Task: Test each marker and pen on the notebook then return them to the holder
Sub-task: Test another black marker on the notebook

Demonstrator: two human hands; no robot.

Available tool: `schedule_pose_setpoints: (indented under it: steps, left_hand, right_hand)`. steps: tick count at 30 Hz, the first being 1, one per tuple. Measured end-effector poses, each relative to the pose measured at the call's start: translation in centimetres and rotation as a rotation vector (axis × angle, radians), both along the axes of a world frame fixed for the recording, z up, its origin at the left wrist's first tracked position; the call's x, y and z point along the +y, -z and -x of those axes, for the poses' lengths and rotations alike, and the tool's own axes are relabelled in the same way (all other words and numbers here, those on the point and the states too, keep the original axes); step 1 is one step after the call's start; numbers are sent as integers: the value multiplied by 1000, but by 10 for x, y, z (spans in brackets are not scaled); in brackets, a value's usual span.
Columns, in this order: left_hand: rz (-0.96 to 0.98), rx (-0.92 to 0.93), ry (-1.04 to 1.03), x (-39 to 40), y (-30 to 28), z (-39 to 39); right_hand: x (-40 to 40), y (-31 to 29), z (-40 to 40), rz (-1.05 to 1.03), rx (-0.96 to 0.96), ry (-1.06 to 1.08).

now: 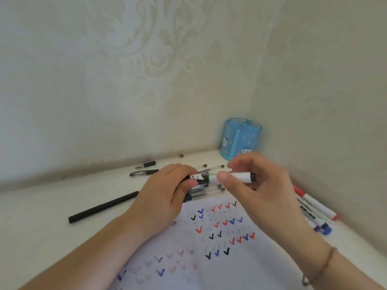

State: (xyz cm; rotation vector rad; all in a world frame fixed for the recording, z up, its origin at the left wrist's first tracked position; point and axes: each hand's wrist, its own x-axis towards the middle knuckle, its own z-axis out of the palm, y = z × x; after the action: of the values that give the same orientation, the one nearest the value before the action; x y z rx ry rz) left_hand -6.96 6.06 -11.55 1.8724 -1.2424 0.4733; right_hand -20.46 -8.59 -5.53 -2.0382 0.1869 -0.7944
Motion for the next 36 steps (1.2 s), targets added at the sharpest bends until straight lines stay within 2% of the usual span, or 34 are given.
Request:
schedule_pose_setpoints:
  steps: [3, 5, 7, 10, 14, 22, 24, 29, 32, 34, 36]
  left_hand:
    - [-56, 28, 65, -1, -1, 5]
    - [-101, 40, 92, -1, -2, 7]
    - [-150, 31, 122, -2, -5, 12]
    - [-213, -13, 198, -3, -10, 23]
    - [-233, -7, 271, -1, -15, 27]
    - [-210, 167, 452, 3, -17, 27]
    - [-201, 196, 479, 6, -16, 29]
    - [-80, 272, 302, 12, -15, 18]
    - [-74, 276, 222, 11, -11, 13]
    - [-89, 220, 203, 9, -10, 12]
    - [-110, 222, 196, 6, -11, 14]
  right_hand:
    - [1, 16, 4, -443, 39, -103]
    - [-1, 22, 2, -608, 15, -133]
    - [-3, 25, 1, -672, 28, -198]
    - [2, 27, 2, -608, 112, -304]
    - [3, 25, 3, -517, 114, -388]
    - [-5, 22, 14, -246, 90, -487]
    - [-5, 22, 15, -261, 64, -496]
    - [-24, -4, 22, -405, -39, -386]
    - [-34, -14, 27, -329, 96, -274]
    - [-34, 0, 27, -232, 192, -219]
    - [-28, 22, 31, -254, 247, -174]
